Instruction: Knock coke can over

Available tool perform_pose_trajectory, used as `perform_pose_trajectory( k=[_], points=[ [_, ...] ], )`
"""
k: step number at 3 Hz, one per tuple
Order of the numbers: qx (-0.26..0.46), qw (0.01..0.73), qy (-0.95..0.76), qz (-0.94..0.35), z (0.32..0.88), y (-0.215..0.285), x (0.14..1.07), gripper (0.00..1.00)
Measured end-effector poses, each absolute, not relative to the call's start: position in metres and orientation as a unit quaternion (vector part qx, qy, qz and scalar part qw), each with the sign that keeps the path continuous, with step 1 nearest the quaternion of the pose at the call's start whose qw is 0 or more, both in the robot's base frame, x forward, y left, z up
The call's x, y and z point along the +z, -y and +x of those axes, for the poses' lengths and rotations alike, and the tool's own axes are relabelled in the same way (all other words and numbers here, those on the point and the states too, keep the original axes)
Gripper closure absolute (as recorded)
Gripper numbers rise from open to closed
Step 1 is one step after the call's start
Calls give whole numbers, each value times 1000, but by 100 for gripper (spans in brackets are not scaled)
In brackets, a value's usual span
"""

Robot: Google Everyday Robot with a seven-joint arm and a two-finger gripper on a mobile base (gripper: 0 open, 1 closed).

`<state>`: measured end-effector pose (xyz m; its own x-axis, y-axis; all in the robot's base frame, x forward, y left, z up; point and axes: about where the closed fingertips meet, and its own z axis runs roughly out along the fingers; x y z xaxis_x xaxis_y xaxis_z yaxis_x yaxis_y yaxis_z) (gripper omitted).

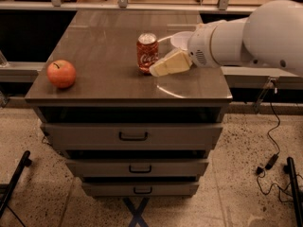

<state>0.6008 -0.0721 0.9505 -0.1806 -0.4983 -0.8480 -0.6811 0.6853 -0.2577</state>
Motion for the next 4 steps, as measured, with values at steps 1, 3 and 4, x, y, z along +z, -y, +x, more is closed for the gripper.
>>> perform_pose_trajectory(
  k=[1,3,4],
  points=[
    [98,543,-748,-368,615,60,943,0],
    [135,598,-717,-332,641,35,937,0],
    [154,609,-711,-316,647,25,926,0]
  ],
)
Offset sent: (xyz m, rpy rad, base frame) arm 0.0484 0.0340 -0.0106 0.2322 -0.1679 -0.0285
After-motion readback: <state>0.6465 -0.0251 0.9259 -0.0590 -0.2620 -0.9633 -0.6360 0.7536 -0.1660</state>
